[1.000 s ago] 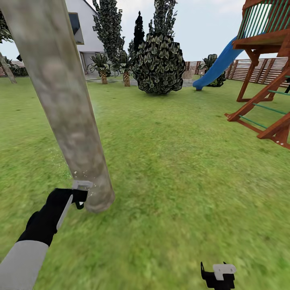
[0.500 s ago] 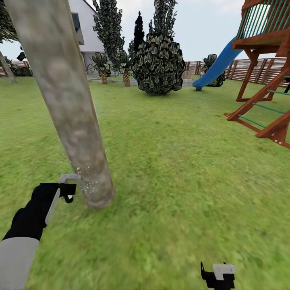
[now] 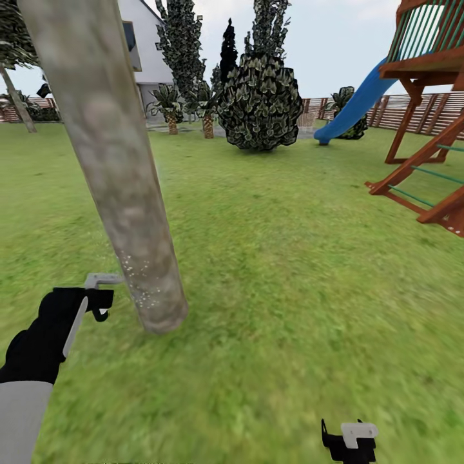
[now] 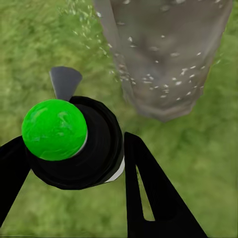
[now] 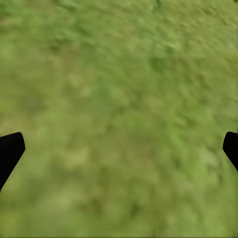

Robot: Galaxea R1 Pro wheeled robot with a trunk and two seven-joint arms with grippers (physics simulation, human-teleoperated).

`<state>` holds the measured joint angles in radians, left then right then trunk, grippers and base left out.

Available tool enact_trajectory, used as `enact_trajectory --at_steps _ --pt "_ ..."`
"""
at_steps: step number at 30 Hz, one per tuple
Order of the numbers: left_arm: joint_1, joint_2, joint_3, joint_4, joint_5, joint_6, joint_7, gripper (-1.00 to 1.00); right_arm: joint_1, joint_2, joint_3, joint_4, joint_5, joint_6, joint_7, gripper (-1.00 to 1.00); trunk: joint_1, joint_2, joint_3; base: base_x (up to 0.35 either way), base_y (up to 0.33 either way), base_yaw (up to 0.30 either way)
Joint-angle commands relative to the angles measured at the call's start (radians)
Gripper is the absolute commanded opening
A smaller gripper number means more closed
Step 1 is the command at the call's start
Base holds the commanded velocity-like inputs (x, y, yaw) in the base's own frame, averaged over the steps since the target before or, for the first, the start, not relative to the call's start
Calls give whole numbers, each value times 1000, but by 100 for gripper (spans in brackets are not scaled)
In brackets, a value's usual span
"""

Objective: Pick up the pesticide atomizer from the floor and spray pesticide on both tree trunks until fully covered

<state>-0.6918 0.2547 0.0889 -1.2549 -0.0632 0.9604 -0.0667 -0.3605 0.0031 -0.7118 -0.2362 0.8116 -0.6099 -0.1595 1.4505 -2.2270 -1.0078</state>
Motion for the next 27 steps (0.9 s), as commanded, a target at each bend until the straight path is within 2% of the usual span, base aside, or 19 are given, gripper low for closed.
enact_trajectory --at_steps 1,6,20,27 --pt "0 -2 0 0 0 -2 0 -100 0 0 0 0 0 0 0 100 0 0 0 117 -195 262" --pt "0 -6 0 0 -3 -3 2 -100 0 0 0 0 1 0 0 100 0 0 0 104 -247 32" --pt "2 -5 6 3 -7 -3 8 -100 0 0 0 0 1 -1 0 100 0 0 0 2 -273 3" --pt "2 -6 5 2 -6 -3 8 -100 0 0 0 0 1 -1 0 100 0 0 0 0 -273 250"
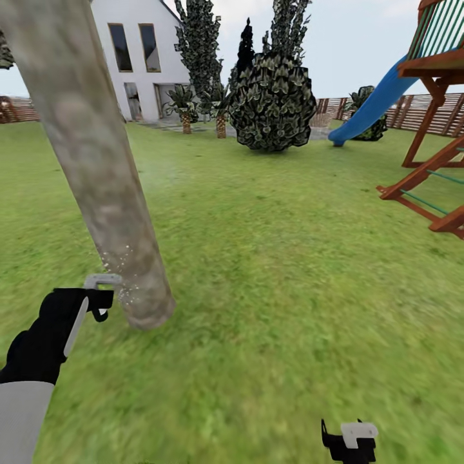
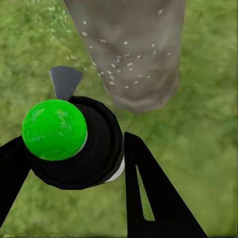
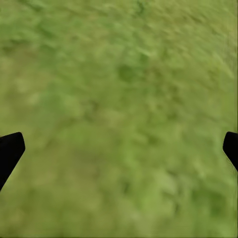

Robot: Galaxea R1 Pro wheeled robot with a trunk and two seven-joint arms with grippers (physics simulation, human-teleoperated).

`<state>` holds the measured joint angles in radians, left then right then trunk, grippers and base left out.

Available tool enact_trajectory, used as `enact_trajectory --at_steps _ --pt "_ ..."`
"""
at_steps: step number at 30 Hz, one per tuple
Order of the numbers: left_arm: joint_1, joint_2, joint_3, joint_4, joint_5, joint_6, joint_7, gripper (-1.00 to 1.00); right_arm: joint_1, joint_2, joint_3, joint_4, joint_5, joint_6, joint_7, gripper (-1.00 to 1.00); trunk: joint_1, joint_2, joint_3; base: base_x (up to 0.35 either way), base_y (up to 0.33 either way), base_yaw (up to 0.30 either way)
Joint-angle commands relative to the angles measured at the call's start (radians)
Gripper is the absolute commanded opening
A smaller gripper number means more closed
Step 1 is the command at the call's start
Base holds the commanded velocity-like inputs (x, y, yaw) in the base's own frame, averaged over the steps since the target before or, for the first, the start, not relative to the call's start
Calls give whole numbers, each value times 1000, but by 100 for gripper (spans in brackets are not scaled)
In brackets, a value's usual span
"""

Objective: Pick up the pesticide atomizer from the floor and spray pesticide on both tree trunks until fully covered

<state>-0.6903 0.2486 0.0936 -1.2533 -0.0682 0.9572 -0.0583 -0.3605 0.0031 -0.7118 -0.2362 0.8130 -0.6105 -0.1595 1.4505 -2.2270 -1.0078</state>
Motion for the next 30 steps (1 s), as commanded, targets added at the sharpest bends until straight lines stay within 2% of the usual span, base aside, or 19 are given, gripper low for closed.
enact_trajectory --at_steps 1,13,20,30 --pt "0 0 0 0 -1 1 0 -100 0 0 0 0 0 0 0 100 0 0 0 42 -273 267" --pt "0 0 1 0 -2 2 0 -100 0 0 0 0 -1 0 1 100 0 0 0 166 -241 31" --pt "0 0 1 0 -2 2 0 -100 0 0 0 0 0 0 2 100 0 0 0 15 -268 258" --pt "8 1 1 58 -2 -1 3 -100 0 0 0 -1 -1 0 1 100 0 0 0 87 -271 57"
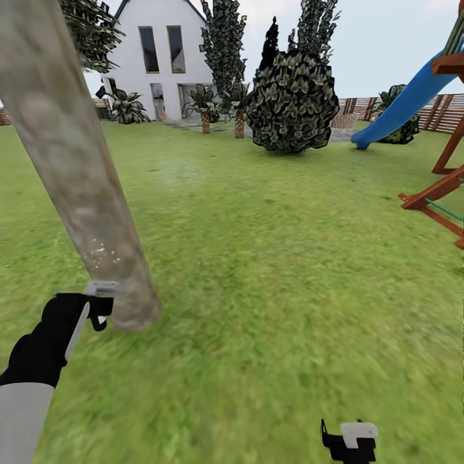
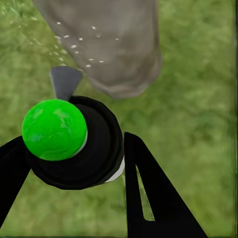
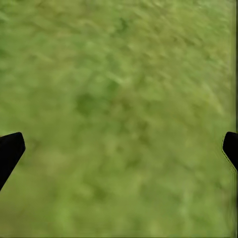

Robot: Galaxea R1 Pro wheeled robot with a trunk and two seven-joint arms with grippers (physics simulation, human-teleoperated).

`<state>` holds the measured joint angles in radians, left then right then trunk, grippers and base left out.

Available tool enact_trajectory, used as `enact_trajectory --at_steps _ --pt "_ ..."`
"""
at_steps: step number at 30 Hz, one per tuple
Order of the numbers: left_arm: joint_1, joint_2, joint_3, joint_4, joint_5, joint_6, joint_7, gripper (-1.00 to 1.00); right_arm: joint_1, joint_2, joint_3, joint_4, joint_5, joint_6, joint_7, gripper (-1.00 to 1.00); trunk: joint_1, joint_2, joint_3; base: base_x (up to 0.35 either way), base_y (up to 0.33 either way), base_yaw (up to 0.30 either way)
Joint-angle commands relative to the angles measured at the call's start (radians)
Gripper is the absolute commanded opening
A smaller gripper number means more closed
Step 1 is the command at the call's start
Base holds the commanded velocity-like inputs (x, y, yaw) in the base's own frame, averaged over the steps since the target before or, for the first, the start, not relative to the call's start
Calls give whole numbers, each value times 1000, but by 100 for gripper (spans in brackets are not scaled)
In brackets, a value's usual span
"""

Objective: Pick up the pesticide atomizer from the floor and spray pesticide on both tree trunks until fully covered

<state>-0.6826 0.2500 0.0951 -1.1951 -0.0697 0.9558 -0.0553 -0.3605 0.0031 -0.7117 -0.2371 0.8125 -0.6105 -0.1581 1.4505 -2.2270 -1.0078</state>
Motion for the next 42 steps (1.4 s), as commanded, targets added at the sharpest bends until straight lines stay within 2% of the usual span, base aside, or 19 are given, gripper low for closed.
enact_trajectory --at_steps 1,10,20,24,28,32,35,37,39,41,42 --pt "0 0 0 1 -1 0 0 -100 0 0 0 1 0 0 0 100 0 0 0 103 -271 5" --pt "1 4 4 5 -2 1 1 -100 0 0 0 1 0 0 0 100 0 0 0 142 -261 242" --pt "64 4 5 22 -1 -4 3 -100 0 0 0 1 0 0 0 100 0 0 0 215 -209 56" --pt "76 6 89 37 -2 -6 0 -100 0 0 1 1 2 0 0 100 0 0 0 236 -189 160" --pt "85 3 101 38 -2 -40 0 -100 0 0 1 1 2 0 0 100 0 0 0 236 -189 272" --pt "94 -2 97 41 1 -42 -1 -100 0 0 1 1 2 0 0 100 0 0 0 133 -129 270" --pt "105 -24 96 71 -7 -44 -2 -100 0 0 1 1 2 0 0 100 0 0 0 12 -14 85" --pt "127 -28 94 76 -19 -98 -4 -100 0 0 1 1 2 0 0 100 0 0 0 1 -1 8" --pt "132 -38 67 77 -19 -134 -4 -100 0 0 1 1 2 0 0 100 0 0 0 0 0 2" --pt "132 -57 0 73 -20 -140 0 -100 0 0 1 1 2 0 0 100 0 0 0 0 0 0" --pt "131 -56 -1 70 -20 -139 -1 -100 0 0 1 1 2 0 0 100 0 0 0 0 0 0"
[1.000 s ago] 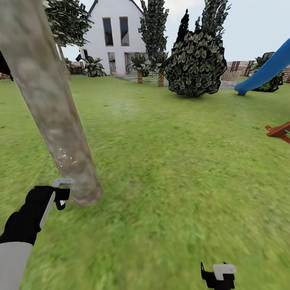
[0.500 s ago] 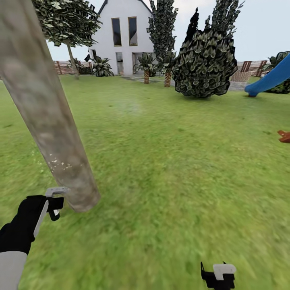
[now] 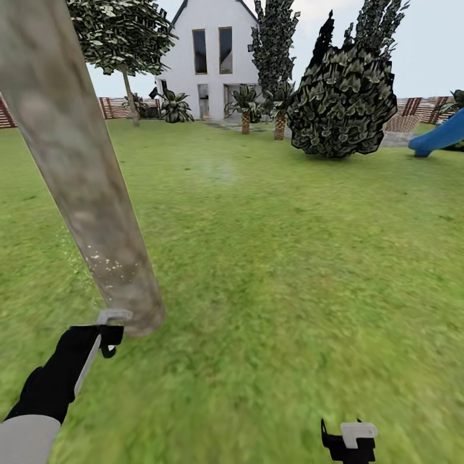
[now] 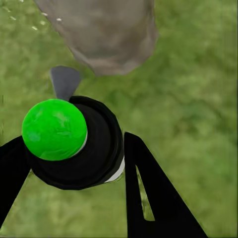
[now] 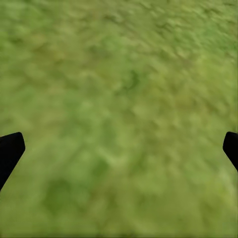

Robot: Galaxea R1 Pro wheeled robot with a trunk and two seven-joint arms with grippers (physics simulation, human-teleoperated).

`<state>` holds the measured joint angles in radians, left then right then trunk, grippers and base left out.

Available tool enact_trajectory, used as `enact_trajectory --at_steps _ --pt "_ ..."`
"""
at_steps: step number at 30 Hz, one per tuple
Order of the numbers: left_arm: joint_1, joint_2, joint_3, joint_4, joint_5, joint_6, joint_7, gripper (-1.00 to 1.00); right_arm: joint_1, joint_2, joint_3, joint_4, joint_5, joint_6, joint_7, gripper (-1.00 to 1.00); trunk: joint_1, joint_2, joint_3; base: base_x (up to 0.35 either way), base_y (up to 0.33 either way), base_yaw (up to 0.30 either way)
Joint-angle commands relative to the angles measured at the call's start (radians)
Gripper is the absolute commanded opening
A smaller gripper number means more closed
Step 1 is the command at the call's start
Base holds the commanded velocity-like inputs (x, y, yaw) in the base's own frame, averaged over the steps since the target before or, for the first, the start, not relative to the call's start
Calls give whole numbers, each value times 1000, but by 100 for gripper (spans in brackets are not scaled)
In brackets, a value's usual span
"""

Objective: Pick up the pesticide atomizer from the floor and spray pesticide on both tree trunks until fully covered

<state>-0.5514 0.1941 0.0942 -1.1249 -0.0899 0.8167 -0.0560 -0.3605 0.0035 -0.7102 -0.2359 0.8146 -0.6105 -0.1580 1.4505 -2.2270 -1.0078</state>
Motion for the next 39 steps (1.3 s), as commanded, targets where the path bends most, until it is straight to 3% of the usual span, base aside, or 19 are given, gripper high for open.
enact_trajectory --at_steps 1,2,3,4,5,6,8,9,10,11,12,13,19,21,22,23,24,27,39 --pt "-2 5 11 -6 2 0 -1 -100 0 0 0 0 0 0 0 100 0 0 0 0 0 0" --pt "-3 11 43 -9 2 1 -2 -100 0 0 0 0 0 0 0 100 0 0 0 0 0 0" --pt "-5 26 118 -12 1 2 -9 -100 0 0 0 0 0 0 0 100 0 0 0 0 0 0" --pt "-4 29 144 -13 1 0 -12 -100 0 0 0 0 0 0 0 100 0 0 0 0 0 0" --pt "-3 25 142 -13 1 -2 -12 -100 0 0 0 0 0 0 0 100 0 0 0 0 0 0" --pt "-3 22 111 -13 1 -2 -11 -100 0 0 0 0 0 0 0 100 0 0 0 0 0 0" --pt "-7 16 3 -20 2 2 -4 -100 0 0 0 0 0 0 0 100 0 0 0 0 0 0" --pt "-8 16 -13 -35 4 4 -2 -100 0 0 0 0 0 0 0 100 0 0 0 0 0 0" --pt "-7 18 -9 -55 6 5 -2 -100 0 0 0 0 0 0 0 100 0 0 0 0 0 0" --pt "-1 24 53 -67 3 3 -4 -100 0 0 0 0 0 0 0 100 0 0 0 0 0 0" --pt "14 28 89 -45 -1 -4 -3 -100 0 0 0 0 0 0 0 100 0 0 0 0 0 0" --pt "45 27 100 -15 -4 -11 0 -100 0 0 0 1 0 0 0 100 0 0 0 0 0 0" --pt "62 10 99 42 -3 -23 25 -100 0 1 0 1 2 0 0 100 0 0 0 0 0 89" --pt "62 -2 99 60 -3 -51 63 -100 0 1 1 1 2 0 0 100 0 0 0 0 0 267" --pt "62 -18 99 71 -1 -77 110 -100 0 1 1 1 2 0 0 100 0 0 0 0 0 177" --pt "62 -59 98 89 1 -128 165 -100 0 1 1 1 2 0 0 100 0 0 0 0 0 46" --pt "64 -67 99 111 2 -145 174 -100 0 1 0 1 2 0 0 100 0 0 0 0 0 19" --pt "55 -66 97 197 1 -153 180 -100 0 1 0 0 2 0 0 100 0 0 0 0 0 4" --pt "56 -79 96 205 -1 -154 192 -100 0 1 1 1 1 0 0 100 0 0 0 205 -156 16"
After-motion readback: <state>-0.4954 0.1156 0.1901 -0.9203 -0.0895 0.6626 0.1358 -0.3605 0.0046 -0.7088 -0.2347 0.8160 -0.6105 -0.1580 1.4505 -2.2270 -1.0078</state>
